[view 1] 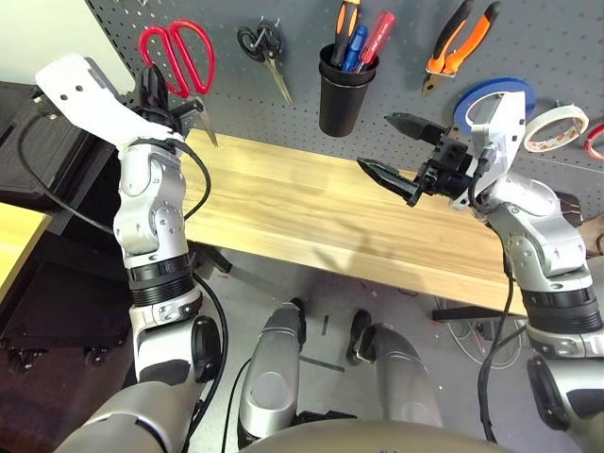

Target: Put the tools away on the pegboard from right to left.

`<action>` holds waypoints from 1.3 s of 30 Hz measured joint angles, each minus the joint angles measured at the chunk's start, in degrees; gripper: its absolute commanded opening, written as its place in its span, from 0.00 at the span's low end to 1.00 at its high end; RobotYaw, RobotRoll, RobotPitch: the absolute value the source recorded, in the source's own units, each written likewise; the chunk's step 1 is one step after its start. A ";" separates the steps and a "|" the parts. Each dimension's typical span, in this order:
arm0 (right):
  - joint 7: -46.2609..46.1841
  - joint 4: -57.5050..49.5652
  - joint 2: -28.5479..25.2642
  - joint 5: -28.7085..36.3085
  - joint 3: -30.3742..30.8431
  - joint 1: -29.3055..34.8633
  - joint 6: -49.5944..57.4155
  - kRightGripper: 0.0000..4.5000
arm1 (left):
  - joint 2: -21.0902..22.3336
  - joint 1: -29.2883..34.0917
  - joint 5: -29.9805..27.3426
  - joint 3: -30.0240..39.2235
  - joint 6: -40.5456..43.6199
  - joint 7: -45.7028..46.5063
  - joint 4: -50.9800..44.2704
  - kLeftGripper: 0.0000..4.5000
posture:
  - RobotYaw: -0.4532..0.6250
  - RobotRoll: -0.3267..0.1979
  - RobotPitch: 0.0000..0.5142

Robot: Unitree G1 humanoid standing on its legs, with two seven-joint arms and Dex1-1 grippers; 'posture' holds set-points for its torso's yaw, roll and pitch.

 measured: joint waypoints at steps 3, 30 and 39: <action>-0.53 -0.02 0.03 -0.07 0.01 0.01 0.00 1.00 | -0.03 -1.32 -0.09 -0.22 -1.64 -1.61 1.75 0.01 | 0.61 0.62 0.43; -2.99 -0.53 0.39 -1.84 0.08 0.56 0.03 1.00 | -1.31 -8.31 -0.17 -3.74 -7.98 -9.36 19.18 0.01 | 0.57 0.62 0.42; -4.06 -1.53 0.49 -2.09 0.11 0.79 0.05 1.00 | -0.33 -16.36 1.74 -3.89 -15.74 -11.71 36.26 0.01 | 0.54 0.62 0.41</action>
